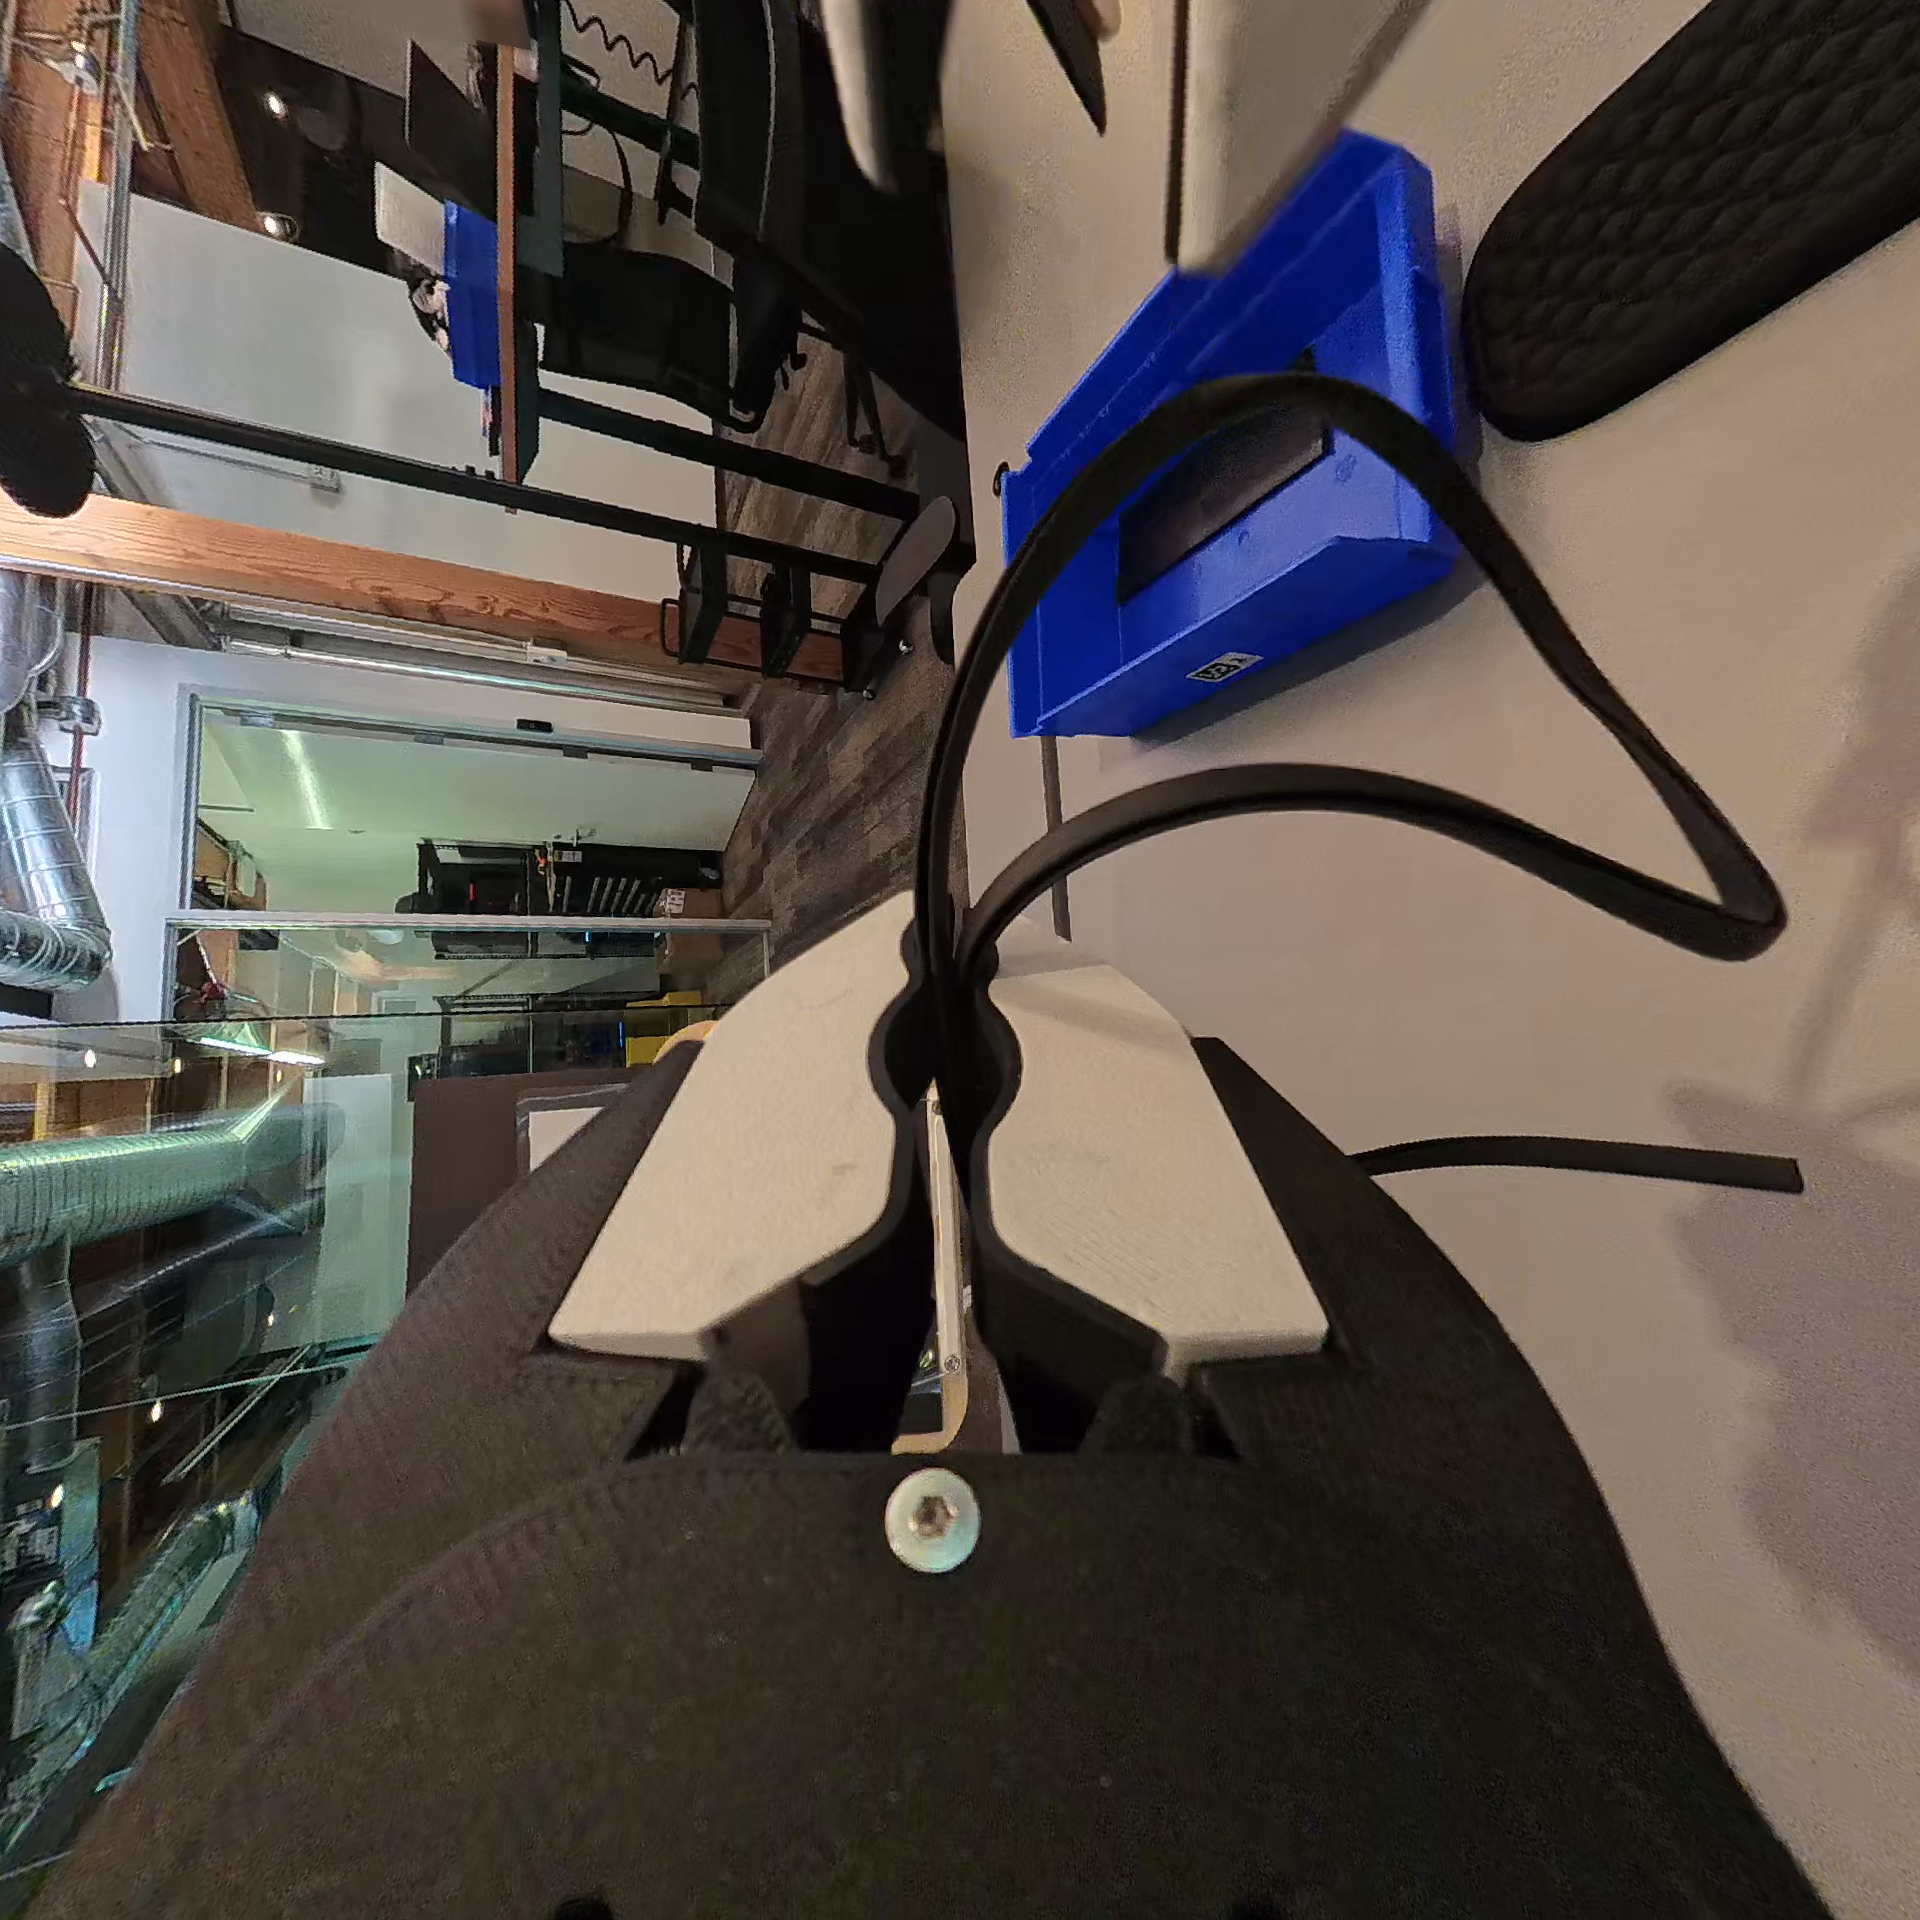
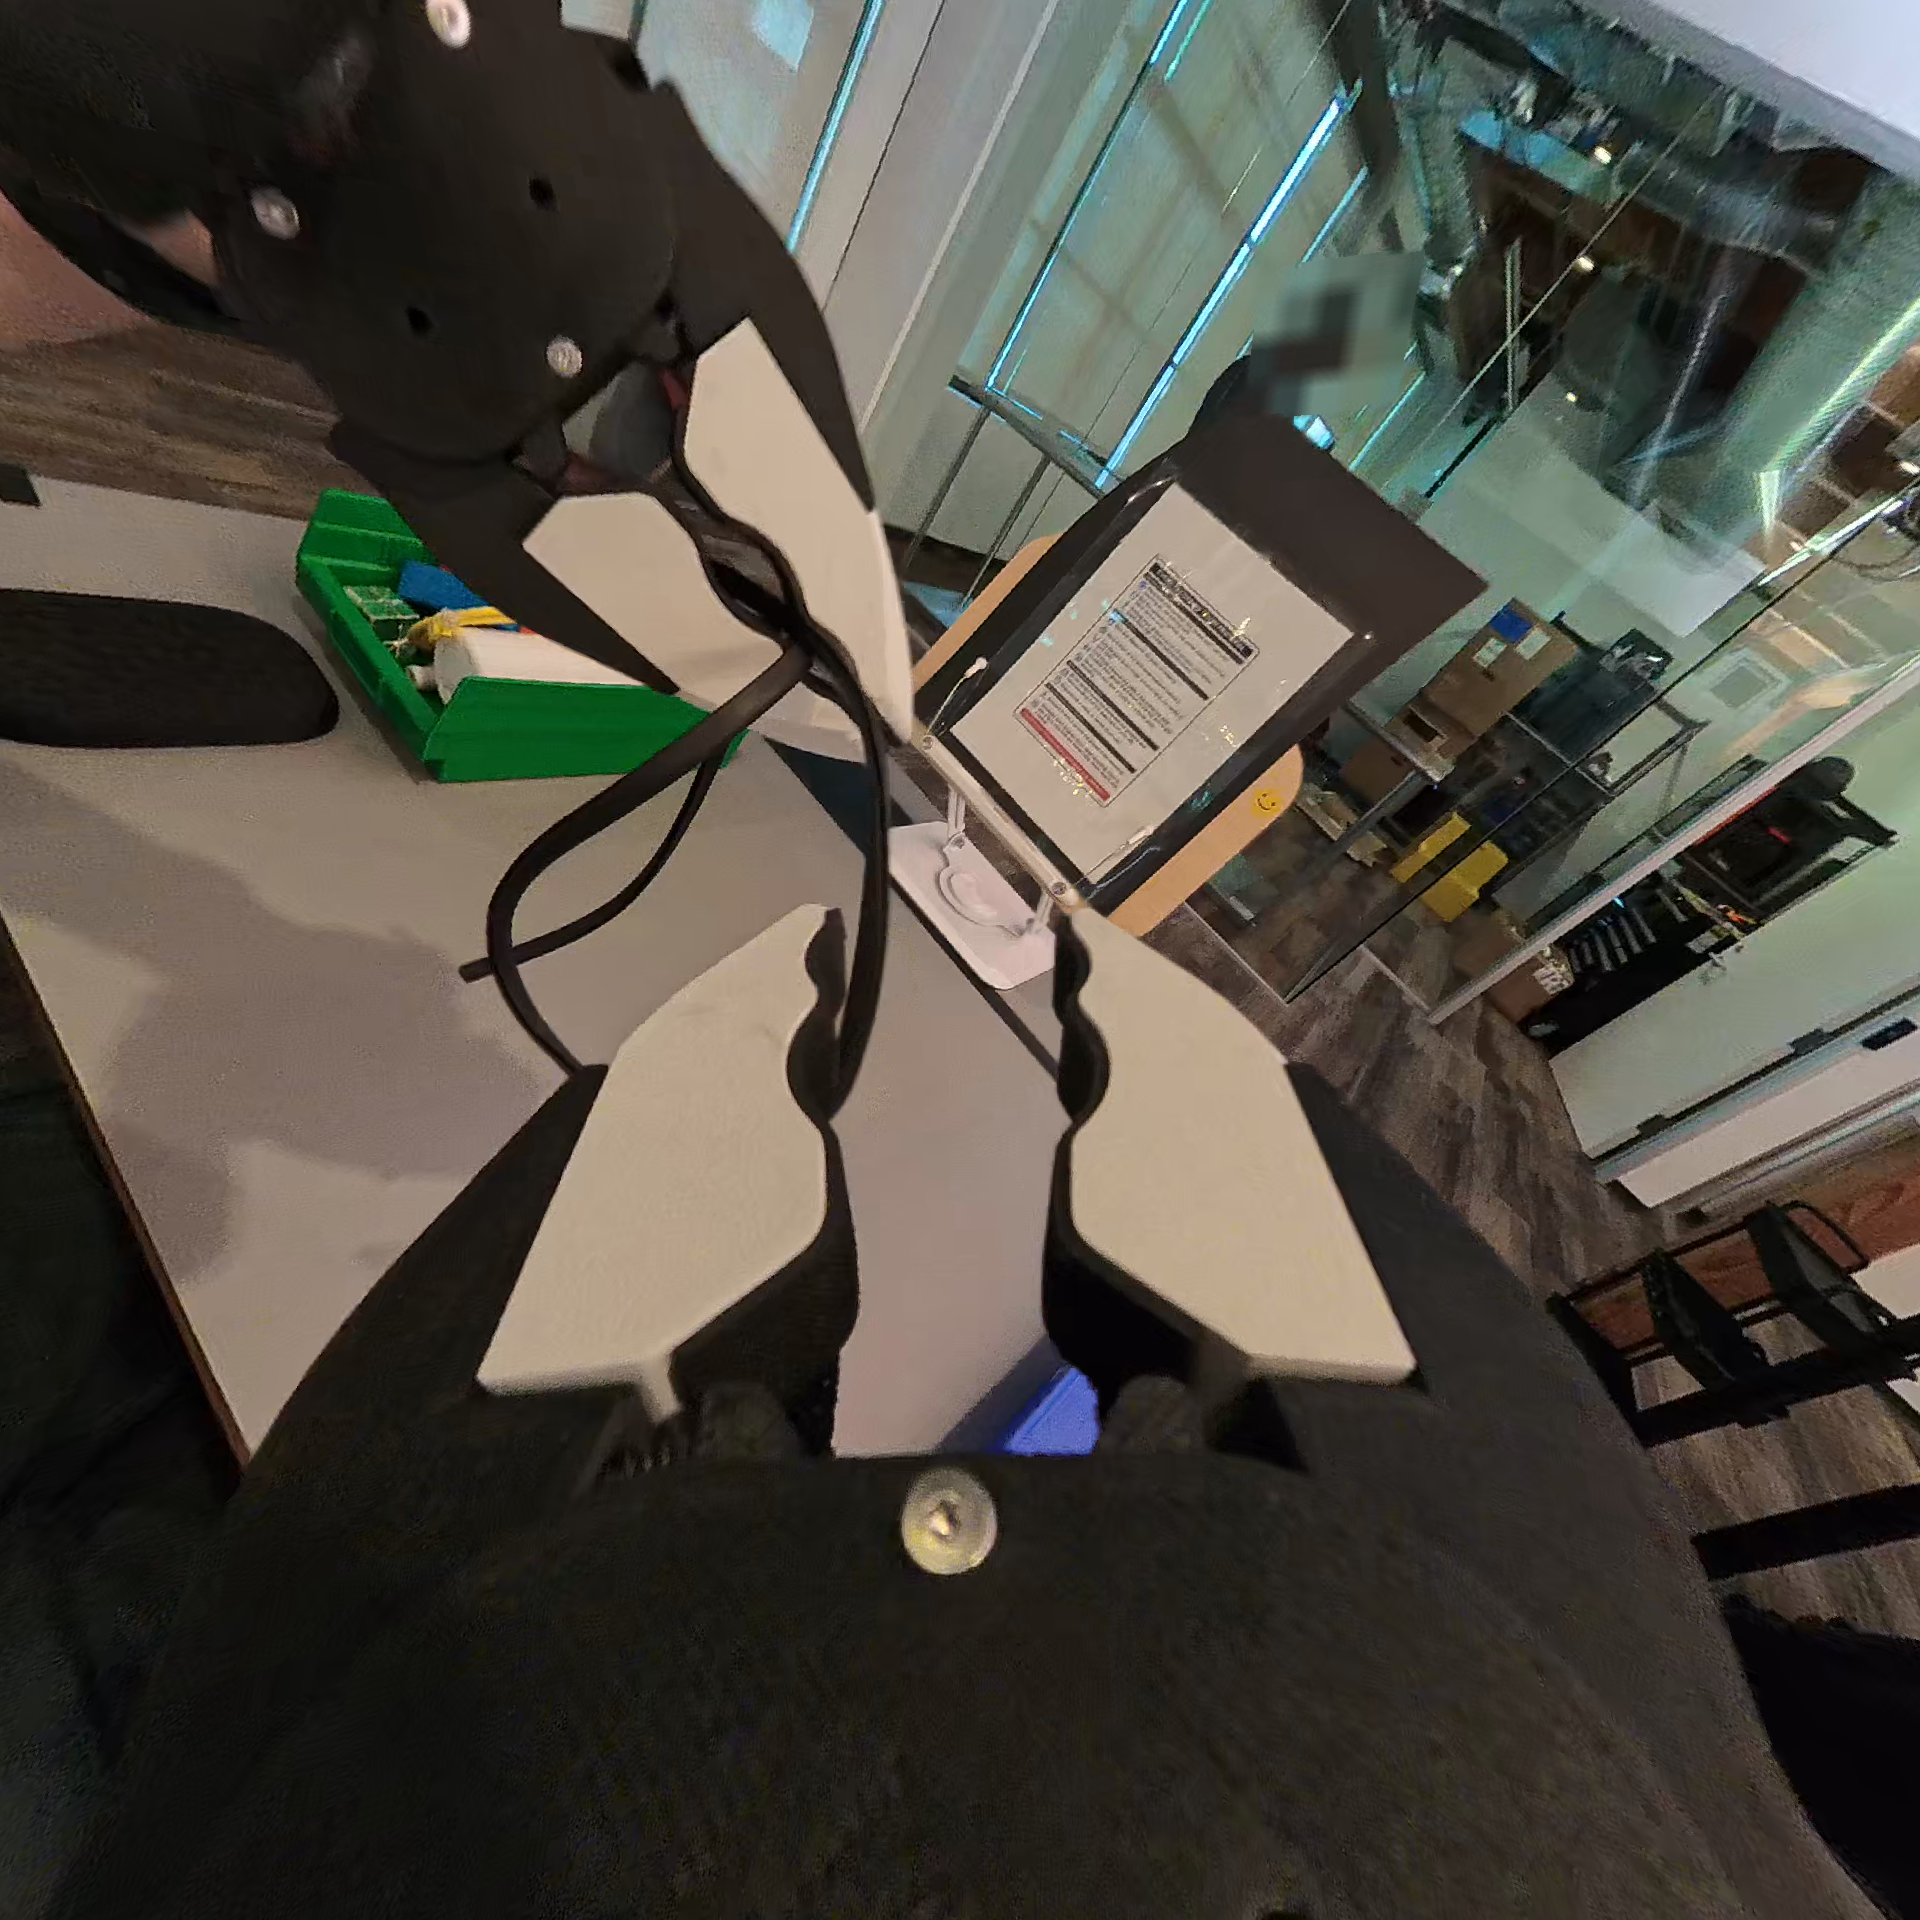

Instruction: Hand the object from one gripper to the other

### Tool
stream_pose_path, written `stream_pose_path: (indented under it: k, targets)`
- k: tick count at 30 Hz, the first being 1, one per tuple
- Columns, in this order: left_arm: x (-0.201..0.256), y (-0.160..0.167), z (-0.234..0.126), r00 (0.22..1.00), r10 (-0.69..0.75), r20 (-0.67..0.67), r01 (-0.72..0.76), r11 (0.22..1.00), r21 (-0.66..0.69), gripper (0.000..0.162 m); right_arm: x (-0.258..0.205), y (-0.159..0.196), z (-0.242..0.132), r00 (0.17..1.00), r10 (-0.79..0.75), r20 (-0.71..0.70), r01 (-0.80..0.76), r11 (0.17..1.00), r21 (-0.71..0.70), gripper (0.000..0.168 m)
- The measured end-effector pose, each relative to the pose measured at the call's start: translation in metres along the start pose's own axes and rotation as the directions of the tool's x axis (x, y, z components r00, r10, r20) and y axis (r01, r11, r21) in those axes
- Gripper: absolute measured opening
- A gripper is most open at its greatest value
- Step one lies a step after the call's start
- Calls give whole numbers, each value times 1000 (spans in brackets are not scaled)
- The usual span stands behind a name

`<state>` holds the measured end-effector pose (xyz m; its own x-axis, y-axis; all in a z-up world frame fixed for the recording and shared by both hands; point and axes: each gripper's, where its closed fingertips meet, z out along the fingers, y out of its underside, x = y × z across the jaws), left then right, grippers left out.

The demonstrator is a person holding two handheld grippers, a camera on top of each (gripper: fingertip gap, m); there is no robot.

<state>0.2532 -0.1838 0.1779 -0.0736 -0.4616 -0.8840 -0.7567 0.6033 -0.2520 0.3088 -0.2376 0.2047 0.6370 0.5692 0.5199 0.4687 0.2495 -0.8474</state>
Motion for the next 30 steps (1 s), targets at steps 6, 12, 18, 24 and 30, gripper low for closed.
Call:
stream_pose_path:
  k: [6,12,18,24,30]
  targets:
    - [4,-3,5,1000,4,-18,-4,1000,13,2,1,9,12,999,-25,40,28,996,-88,46]
    - [9,-4,10,999,23,-29,-23,1000,-7,2,-18,27,42,990,7,139,28,968,-248,26]
    - [6,0,9,999,-45,-29,45,999,-12,2,-20,25,49,988,75,137,-41,972,-232,4]
    - [-5,-9,5,980,-196,-42,199,977,80,2,-12,9,47,973,186,139,-174,980,-98,4]
    - [-11,8,10,993,-118,9,118,992,-36,0,-21,4,46,916,313,251,-307,949,-64,38]
